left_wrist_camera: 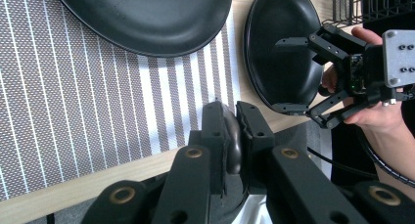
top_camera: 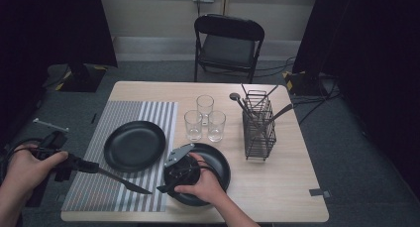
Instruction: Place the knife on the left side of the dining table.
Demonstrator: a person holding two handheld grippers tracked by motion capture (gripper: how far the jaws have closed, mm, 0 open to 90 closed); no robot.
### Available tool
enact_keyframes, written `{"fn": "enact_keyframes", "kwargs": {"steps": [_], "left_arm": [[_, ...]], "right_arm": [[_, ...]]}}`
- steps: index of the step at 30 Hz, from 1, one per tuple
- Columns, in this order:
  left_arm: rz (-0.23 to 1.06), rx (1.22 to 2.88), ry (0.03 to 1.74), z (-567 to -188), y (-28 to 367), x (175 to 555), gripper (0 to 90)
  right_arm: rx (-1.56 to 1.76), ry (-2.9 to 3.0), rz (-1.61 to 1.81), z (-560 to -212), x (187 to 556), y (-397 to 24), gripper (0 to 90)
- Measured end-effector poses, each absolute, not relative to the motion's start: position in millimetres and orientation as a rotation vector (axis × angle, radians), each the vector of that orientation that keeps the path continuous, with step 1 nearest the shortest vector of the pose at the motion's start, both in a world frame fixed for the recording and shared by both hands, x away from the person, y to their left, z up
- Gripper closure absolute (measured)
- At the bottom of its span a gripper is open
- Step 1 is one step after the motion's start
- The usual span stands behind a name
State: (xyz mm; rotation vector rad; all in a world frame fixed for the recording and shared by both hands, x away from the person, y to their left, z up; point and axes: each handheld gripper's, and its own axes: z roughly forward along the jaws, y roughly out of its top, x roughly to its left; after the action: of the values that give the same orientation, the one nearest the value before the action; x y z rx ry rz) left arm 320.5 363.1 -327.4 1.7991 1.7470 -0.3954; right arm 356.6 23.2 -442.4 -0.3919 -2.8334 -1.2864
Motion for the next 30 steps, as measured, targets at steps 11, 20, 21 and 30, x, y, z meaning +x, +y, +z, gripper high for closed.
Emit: {"fn": "enact_keyframes", "kwargs": {"steps": [11, 20, 21, 30], "left_arm": [[-0.396, 1.8, 1.748, -327, 363, 321, 83.0], [-0.392, 1.801, 1.752, -328, 365, 321, 82.9], [-0.405, 1.792, 1.749, -329, 364, 321, 82.8], [-0.401, 1.781, 1.757, -329, 364, 321, 82.8]], "right_arm": [[-0.348, -2.832, -1.274, -445, 354, 37, 17.4], [-0.319, -2.809, -1.267, -450, 352, 49, 20.1], [-0.321, -2.808, -1.265, -450, 351, 50, 20.7], [-0.268, -2.811, -1.243, -456, 351, 60, 32.2]]}}
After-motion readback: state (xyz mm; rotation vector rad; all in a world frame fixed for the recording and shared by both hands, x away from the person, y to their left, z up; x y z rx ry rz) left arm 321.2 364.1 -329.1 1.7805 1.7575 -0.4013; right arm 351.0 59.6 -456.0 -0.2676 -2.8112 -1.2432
